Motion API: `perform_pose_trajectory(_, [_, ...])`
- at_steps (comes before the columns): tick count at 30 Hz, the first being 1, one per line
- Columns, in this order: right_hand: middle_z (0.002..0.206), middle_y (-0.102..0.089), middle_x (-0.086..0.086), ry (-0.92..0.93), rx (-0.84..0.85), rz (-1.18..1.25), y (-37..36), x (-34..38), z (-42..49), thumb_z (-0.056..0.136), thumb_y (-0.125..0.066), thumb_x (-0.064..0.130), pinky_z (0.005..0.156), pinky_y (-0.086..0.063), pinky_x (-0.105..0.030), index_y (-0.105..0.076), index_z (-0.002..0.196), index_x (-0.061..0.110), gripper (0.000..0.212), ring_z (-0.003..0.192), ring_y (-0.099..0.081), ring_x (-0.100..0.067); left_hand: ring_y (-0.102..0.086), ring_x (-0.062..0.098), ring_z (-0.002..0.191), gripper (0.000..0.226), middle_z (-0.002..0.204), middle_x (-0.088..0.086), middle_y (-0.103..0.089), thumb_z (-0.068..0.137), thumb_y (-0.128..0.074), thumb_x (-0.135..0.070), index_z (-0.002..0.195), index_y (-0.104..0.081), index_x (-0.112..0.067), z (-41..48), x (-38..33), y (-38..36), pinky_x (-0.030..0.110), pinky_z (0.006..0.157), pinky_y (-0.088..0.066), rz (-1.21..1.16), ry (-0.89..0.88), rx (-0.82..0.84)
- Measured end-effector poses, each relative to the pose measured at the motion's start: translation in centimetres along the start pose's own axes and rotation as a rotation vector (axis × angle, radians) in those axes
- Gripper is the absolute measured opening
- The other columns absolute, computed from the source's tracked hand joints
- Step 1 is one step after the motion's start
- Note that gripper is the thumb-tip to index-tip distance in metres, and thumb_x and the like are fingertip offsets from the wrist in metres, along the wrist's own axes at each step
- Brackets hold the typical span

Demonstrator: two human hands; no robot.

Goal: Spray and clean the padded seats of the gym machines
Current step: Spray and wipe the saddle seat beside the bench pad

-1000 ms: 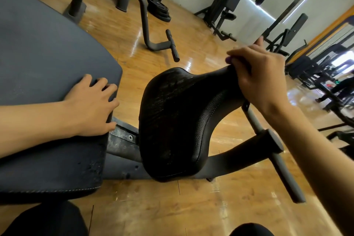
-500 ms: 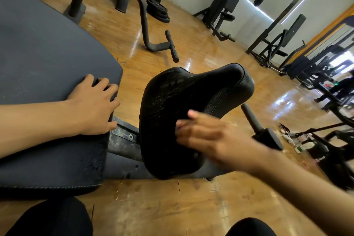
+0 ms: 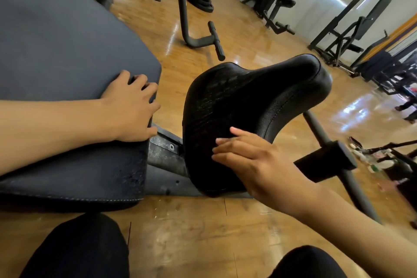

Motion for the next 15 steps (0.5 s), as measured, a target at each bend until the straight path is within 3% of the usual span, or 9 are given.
perform_pose_trajectory(3, [0.133,-0.063,-0.009,0.118,0.139,-0.037,0.6,-0.1,-0.2,0.102,-0.044,0.011,0.118,-0.032,-0.046,-0.065,0.129,0.005,0.034,0.135,-0.051,-0.022,-0.034,0.030,0.133,0.069,0.149,0.008,-0.034,0.095,-0.019,-0.072,0.141,-0.043,-0.027,0.0,-0.1,-0.2,0.044,0.100,-0.034,-0.006,0.005,-0.001])
perform_pose_trajectory(5, [0.134,-0.063,-0.010,0.134,0.128,-0.107,2.7,-2.4,0.0,0.105,-0.037,0.011,0.117,-0.032,-0.051,-0.066,0.128,0.004,0.037,0.137,-0.050,-0.024,-0.033,0.030,0.133,0.069,0.149,0.008,-0.033,0.095,-0.020,-0.072,0.142,-0.043,-0.027,0.0,0.0,-0.2,0.044,0.100,-0.033,-0.006,0.001,-0.001])
perform_pose_trajectory(8, [0.131,-0.065,-0.011,0.011,0.036,-0.135,5.4,-5.7,0.3,0.098,-0.052,0.001,0.116,-0.033,-0.055,-0.069,0.123,0.003,0.030,0.137,-0.050,-0.024,-0.031,0.030,0.135,0.068,0.151,0.010,-0.032,0.096,-0.022,-0.070,0.143,-0.043,-0.026,0.1,-0.1,-0.2,0.046,0.099,-0.032,-0.003,-0.002,0.009])
perform_pose_trajectory(12, [0.124,-0.068,-0.007,0.127,0.167,-0.086,0.9,-1.0,2.3,0.095,-0.056,0.006,0.120,-0.030,-0.043,-0.070,0.119,0.007,0.028,0.127,-0.058,-0.022,-0.032,0.032,0.135,0.068,0.151,0.010,-0.031,0.096,-0.021,-0.069,0.143,-0.043,-0.025,0.2,-0.2,0.0,0.046,0.100,-0.033,0.012,0.001,-0.002])
perform_pose_trajectory(15, [0.116,-0.068,-0.005,0.231,0.355,-0.151,-3.4,2.4,3.7,0.091,-0.038,0.013,0.123,-0.021,-0.032,-0.070,0.114,0.014,0.039,0.116,-0.062,-0.023,-0.032,0.032,0.134,0.069,0.150,0.010,-0.032,0.096,-0.020,-0.070,0.142,-0.044,-0.026,0.1,-0.2,-0.2,0.047,0.100,-0.033,0.010,-0.001,-0.005])
Point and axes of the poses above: each hand's wrist, its own z-axis towards the middle knuckle, its own y-axis out of the back of the hand, x = y × z, the point moved 5 cm from there along z, towards the middle knuckle
